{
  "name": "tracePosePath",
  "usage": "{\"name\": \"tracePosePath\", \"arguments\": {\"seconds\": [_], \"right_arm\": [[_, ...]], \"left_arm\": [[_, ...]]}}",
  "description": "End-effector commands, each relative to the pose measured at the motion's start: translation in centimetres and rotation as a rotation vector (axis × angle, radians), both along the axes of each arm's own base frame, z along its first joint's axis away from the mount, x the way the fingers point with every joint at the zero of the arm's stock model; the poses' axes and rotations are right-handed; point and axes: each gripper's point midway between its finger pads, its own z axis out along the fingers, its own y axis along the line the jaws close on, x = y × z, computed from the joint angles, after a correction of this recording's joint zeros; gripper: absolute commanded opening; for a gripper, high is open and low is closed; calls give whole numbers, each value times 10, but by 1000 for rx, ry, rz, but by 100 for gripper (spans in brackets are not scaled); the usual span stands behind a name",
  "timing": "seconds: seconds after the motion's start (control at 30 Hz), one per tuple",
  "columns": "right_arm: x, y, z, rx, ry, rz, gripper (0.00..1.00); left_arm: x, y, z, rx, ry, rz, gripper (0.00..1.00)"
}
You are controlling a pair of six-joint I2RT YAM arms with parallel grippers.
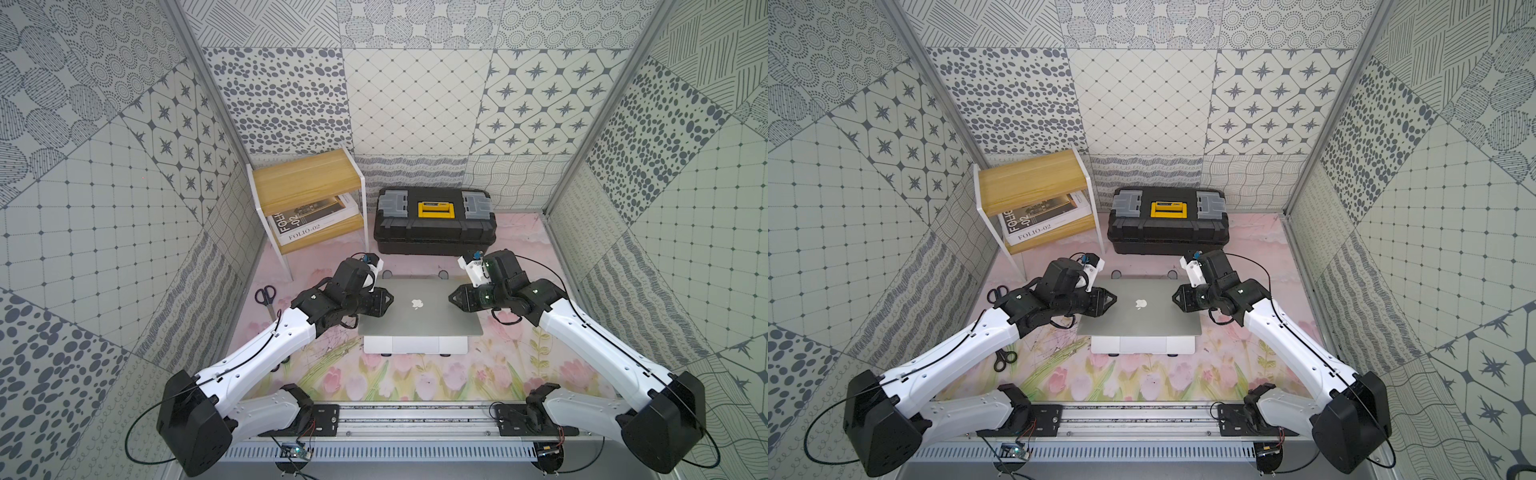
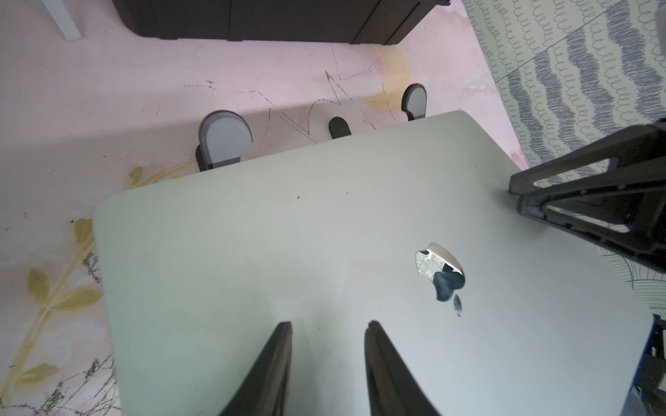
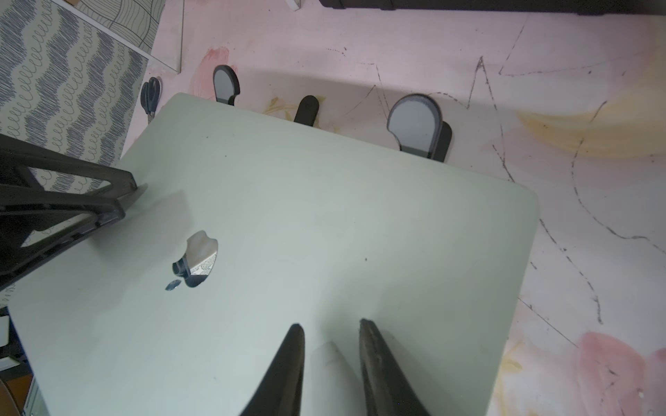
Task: Close the laptop lid and set it aside
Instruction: Close the lid of the laptop.
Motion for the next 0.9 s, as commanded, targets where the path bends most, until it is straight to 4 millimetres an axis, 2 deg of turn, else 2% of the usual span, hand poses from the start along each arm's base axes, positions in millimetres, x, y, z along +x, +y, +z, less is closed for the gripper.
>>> {"name": "tracePosePath", "arguments": {"seconds": [0.0, 0.07, 0.17, 0.3, 0.37, 0.43, 0.53, 0.6, 0.87], "right_arm": [[-2, -2, -1, -4, 10, -2, 39], [-1, -1, 4, 7, 6, -2, 43], [-1, -5, 21, 18, -29, -24, 56], [-3, -22, 40, -26, -79, -76, 77], [-5, -30, 41, -64, -76, -97, 81], [-8, -36, 38, -95, -64, -112, 83], [-10, -41, 28, -122, -42, -123, 85], [-13, -41, 21, -132, -16, -116, 86], [-17, -45, -9, -189, 52, -110, 88]], "left_arm": [[-7, 11, -9, 36, 47, 34, 45], [-6, 10, -4, 32, 37, 32, 48], [-6, 14, 4, 49, 29, 34, 51], [-12, 22, 19, 64, 1, 36, 57], [-17, 26, 23, 65, -7, 37, 61], [-21, 30, 24, 69, -15, 38, 68], [-26, 38, 17, 78, -2, 46, 72], [-30, 42, 10, 82, 23, 47, 77], [-35, 51, -26, 45, 110, 60, 79]]}}
